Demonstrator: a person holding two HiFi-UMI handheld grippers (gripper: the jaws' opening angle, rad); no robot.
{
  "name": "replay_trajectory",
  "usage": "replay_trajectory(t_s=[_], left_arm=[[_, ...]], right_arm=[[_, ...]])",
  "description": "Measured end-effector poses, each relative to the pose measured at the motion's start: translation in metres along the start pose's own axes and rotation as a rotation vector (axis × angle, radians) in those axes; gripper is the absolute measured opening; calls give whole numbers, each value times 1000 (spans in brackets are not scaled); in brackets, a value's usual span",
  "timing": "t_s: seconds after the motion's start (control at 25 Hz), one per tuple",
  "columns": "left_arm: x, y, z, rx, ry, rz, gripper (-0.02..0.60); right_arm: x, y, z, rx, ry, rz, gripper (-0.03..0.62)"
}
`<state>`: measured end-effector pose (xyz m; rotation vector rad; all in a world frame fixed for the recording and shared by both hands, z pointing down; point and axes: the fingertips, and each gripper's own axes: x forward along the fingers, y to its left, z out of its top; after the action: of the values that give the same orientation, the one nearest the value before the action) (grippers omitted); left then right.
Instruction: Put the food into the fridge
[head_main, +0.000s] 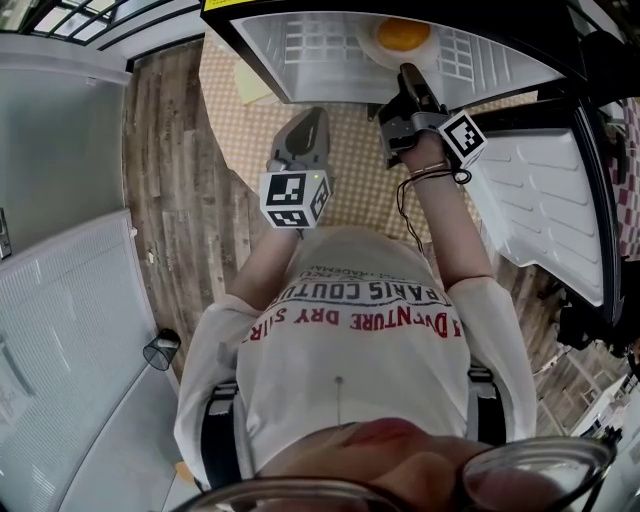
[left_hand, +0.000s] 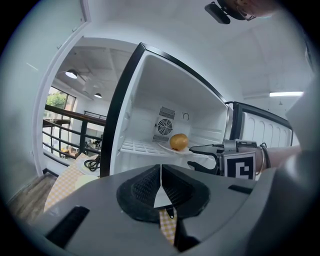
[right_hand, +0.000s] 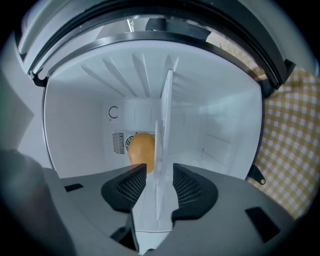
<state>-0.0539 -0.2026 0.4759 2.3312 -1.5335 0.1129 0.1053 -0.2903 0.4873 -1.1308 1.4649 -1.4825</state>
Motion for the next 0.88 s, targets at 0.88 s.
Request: replay_trajectory(t_s=[0.88], left_arm=[[-17,-36,33,27,-90,-69,28]], right_arm=[[-104,24,-53,-834,138,102,28]])
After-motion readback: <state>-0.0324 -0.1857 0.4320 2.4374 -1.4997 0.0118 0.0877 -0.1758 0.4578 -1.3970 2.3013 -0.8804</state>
